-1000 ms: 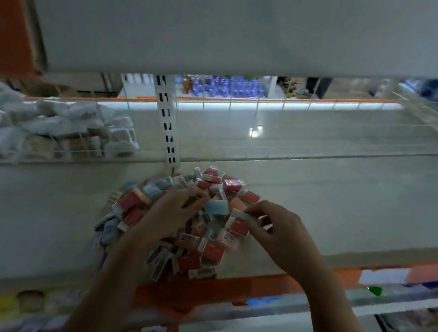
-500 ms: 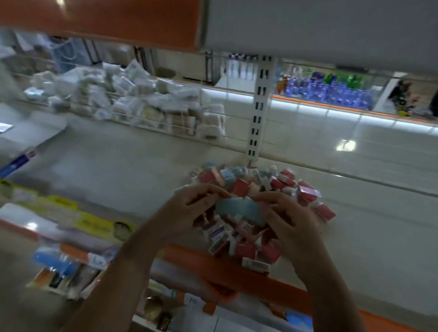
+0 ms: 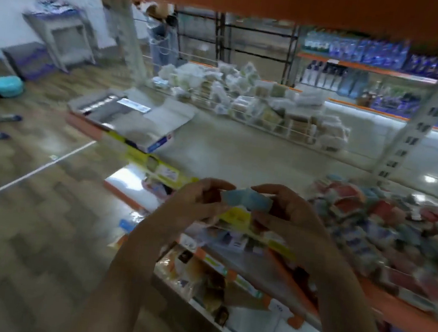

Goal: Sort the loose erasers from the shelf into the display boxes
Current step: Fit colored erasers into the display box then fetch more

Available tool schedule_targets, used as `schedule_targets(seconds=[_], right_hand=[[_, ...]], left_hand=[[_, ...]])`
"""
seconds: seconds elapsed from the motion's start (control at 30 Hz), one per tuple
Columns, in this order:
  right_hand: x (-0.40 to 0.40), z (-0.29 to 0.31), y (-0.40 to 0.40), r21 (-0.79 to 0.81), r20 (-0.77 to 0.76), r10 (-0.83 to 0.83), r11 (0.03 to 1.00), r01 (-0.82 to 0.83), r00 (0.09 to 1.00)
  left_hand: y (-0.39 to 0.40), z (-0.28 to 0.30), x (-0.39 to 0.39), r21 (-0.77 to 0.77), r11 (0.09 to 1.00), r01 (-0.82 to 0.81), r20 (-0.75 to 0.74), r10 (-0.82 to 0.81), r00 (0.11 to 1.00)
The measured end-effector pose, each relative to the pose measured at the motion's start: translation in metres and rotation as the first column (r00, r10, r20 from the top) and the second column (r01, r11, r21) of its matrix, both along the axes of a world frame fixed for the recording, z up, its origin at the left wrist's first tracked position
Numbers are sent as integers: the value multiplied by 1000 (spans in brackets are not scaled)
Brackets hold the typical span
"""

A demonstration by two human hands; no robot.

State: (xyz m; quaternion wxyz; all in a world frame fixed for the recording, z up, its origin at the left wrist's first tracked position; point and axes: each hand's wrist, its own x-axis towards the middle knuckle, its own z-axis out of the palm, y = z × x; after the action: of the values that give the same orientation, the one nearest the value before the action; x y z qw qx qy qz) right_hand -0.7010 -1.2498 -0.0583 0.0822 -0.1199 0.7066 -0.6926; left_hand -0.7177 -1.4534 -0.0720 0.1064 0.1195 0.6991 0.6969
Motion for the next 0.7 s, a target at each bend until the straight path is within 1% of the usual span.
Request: schedule_targets(seconds=[0.13,0.23,0.37,0.5,0.63,0.7], right_hand=[[-9,-1,-78,96,-42,49,994,-45,998],[-18,-4,-125,86,-33,68,994,-65,997],[-35,-9,-173,113,-42,98,989,-93,994],[-67,-12,-216,198,-98,94,977,-74,991],[-105,-15,-265,213,-168,107,975,-70,980],[-129,-16,-289,249,-214,124,966,-69,969]], left_hand=[[-81,2,5,-95,992,-85,-37,82,996],[-135,-2,3,-140,975,-174,-63,166,984],[-190,-8,-3,-117,971,-207,-81,199,977],[-236,-17,-18,-96,958,-270,-82,262,961],[-282,-21,-48,-141,954,-265,-96,254,963],[-307,-21,-70,-155,950,-270,-112,255,960]])
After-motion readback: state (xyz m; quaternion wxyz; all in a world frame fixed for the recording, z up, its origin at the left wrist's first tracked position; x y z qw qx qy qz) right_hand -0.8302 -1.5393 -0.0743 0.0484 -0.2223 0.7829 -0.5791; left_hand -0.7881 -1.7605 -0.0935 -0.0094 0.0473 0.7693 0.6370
